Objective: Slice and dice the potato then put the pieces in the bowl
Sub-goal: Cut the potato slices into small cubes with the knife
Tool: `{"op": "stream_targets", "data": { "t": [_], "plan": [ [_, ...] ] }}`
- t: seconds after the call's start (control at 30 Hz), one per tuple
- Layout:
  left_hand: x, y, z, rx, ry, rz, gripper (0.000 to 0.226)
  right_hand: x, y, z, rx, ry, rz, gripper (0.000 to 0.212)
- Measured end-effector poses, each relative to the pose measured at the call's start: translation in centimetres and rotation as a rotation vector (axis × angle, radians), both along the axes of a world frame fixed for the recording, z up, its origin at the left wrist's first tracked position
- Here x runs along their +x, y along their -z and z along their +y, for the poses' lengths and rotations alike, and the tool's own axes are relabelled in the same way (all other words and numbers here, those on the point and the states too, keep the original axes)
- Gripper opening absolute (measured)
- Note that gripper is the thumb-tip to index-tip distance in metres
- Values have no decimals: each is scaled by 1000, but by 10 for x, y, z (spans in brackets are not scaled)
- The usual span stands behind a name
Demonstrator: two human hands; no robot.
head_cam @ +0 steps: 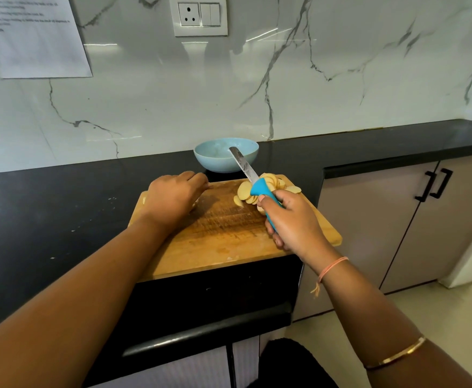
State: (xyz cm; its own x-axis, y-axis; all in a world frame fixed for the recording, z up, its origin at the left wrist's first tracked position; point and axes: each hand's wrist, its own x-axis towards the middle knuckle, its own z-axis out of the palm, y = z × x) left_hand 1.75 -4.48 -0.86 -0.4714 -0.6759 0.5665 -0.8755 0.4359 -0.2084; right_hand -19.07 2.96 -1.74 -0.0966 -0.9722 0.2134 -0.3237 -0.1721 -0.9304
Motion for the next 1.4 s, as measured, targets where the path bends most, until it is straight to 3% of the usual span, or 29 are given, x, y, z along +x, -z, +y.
{"op": "stream_targets", "data": {
  "t": [0.1, 0.3, 0.43, 0.7, 0.87, 1.0, 1.17, 1.4],
  "plan": [
    [-17, -2, 5, 34, -43, 62, 37, 0, -1, 0, 5, -4, 5, 27],
    [-47, 2, -5, 285, 136, 70, 30, -1, -1, 2, 3, -6, 21, 27],
    [-47, 4, -7, 360, 104, 51, 29, -1, -1, 1, 8, -12, 8, 26],
    [-46, 8, -5, 316, -124, -7, 36, -1, -2, 2, 21, -14, -3, 25],
    [-43, 10, 0, 274, -147, 72, 29, 2, -3, 1, 48, -11, 33, 24],
    [-41, 12, 3, 238, -135, 182, 20, 2, -14, 4, 127, -42, 188, 29],
    [-40, 12, 2, 329, -140, 308, 17, 6, -14, 22, 120, -76, 555, 48],
    [-40, 14, 0, 361, -156, 387, 16, 18, -18, 33, 83, -27, 754, 49]
  ]
}}
